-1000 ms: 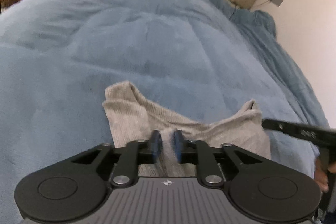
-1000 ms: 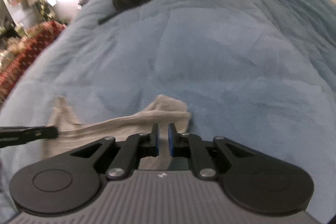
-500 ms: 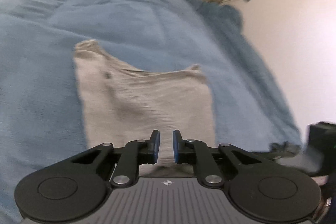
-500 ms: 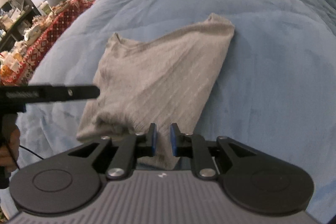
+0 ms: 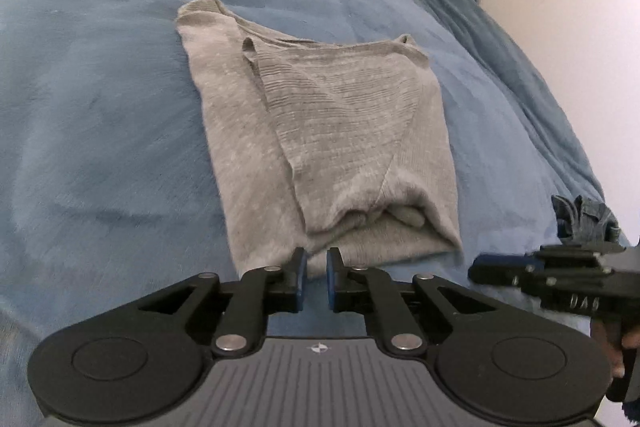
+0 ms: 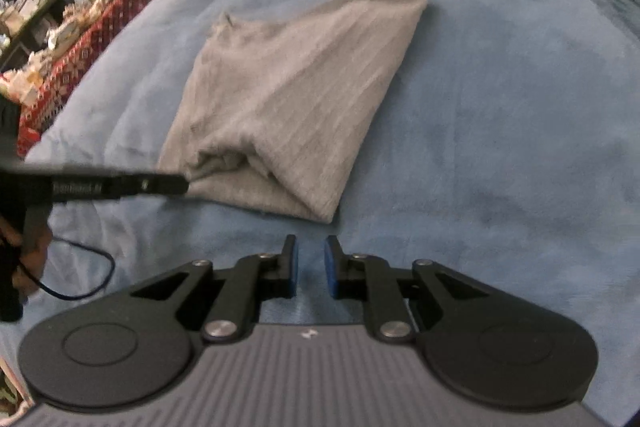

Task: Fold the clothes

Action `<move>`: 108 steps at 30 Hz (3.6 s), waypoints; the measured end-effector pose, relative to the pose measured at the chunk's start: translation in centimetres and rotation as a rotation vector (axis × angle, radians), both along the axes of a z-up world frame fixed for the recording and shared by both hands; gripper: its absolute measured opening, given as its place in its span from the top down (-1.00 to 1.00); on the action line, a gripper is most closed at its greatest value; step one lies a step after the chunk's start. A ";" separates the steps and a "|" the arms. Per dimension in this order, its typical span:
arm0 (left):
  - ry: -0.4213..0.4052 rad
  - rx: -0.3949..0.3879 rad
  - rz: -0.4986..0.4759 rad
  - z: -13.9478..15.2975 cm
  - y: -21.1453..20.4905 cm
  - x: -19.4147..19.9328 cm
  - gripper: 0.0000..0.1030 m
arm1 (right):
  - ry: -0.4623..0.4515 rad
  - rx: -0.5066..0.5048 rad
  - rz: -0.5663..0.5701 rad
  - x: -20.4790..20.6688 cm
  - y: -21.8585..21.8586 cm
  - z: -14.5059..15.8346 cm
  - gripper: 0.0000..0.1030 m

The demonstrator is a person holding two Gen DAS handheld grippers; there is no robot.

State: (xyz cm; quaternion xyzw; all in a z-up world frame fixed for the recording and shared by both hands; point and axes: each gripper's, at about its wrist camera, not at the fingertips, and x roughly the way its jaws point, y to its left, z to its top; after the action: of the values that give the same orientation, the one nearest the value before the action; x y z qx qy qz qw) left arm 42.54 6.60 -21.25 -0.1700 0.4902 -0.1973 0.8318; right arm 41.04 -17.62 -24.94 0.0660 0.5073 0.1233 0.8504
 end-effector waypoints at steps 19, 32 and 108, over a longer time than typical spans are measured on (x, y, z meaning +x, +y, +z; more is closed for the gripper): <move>-0.308 0.022 0.059 -2.2 2.3 -6.7 0.68 | -0.370 -0.091 -0.063 -6.2 1.5 -3.8 -0.95; -0.421 0.036 0.114 3.4 0.8 -13.9 -0.15 | -0.467 -0.101 -0.088 -14.1 1.6 3.9 -0.99; -0.013 0.077 0.258 -1.0 1.2 8.8 0.32 | -0.001 0.055 0.320 21.9 8.5 -2.8 0.78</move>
State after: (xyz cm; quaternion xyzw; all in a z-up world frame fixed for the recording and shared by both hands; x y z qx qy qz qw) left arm 51.36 7.77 -22.26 -0.1983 0.4659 -0.0706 0.8594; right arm 62.92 -9.08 -27.74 0.0076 0.5073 0.2712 0.8180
